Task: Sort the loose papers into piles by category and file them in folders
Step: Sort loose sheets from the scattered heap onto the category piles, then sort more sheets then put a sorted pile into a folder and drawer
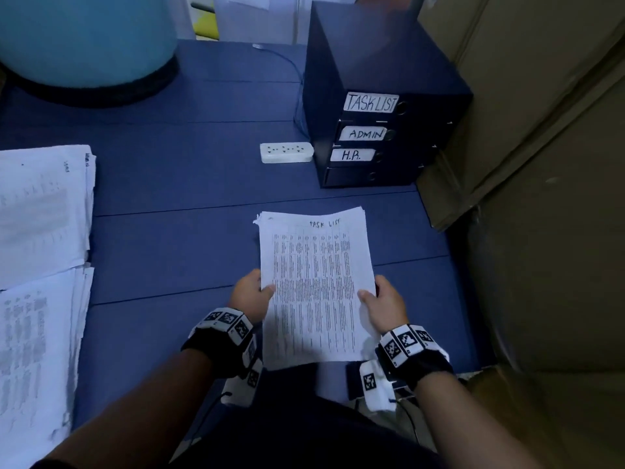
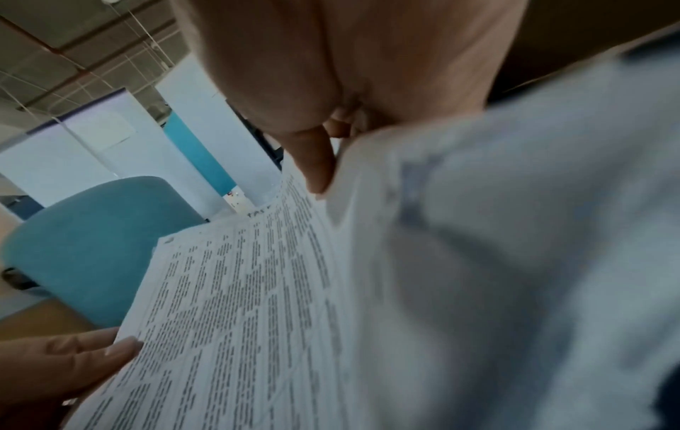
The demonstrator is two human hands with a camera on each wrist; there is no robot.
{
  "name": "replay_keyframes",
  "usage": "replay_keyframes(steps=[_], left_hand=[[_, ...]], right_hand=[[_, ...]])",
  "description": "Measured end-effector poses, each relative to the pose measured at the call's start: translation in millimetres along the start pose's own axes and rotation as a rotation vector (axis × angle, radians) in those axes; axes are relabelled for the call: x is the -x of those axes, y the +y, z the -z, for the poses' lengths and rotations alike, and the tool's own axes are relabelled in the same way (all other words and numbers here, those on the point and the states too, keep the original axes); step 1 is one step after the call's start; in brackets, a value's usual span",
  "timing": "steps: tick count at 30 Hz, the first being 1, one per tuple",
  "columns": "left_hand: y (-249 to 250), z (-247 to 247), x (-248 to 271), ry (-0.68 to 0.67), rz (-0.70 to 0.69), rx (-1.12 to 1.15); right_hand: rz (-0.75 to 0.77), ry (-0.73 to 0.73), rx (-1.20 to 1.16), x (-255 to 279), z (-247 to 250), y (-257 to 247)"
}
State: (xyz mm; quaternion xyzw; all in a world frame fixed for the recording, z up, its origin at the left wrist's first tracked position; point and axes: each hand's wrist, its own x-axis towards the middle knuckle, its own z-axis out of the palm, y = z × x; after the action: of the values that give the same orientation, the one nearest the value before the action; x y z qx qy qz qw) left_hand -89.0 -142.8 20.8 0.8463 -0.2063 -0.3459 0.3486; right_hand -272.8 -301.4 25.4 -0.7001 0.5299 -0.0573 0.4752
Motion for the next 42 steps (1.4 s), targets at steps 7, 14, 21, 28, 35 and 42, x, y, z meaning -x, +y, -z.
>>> replay_keyframes(steps=[7,14,21,28,35,42], left_hand=[[54.7,-62.0,-38.4,-0.162,-0.009,0.119],[75.8,-114.7,-58.8,-0.442,-0.044,0.016],[73.1,-106.1,-55.7,-0.373,0.013,-0.192],[26.7,-13.5,-32.1,-0.121,0.018,0.002],[-52.4,117.9,13.1,0.208,0.006,0.104],[-181.5,234.6,69.7,0.518,0.225,0.081]], right_hand=[[-0.043,0.135,0.073,-53.5,63.6,2.9],[-0.173,0.16,0.237,-84.6,105.5,20.4],[-0.235,0.145,0.32,-85.9,100.5,33.7],[0.0,0.08,0.217,-67.3,44.6,-14.9],[0.225,-0.229,0.211,-15.6,-91.7,-81.7],[0.229,-0.526,0.191,53.6,-247.4,-132.3]])
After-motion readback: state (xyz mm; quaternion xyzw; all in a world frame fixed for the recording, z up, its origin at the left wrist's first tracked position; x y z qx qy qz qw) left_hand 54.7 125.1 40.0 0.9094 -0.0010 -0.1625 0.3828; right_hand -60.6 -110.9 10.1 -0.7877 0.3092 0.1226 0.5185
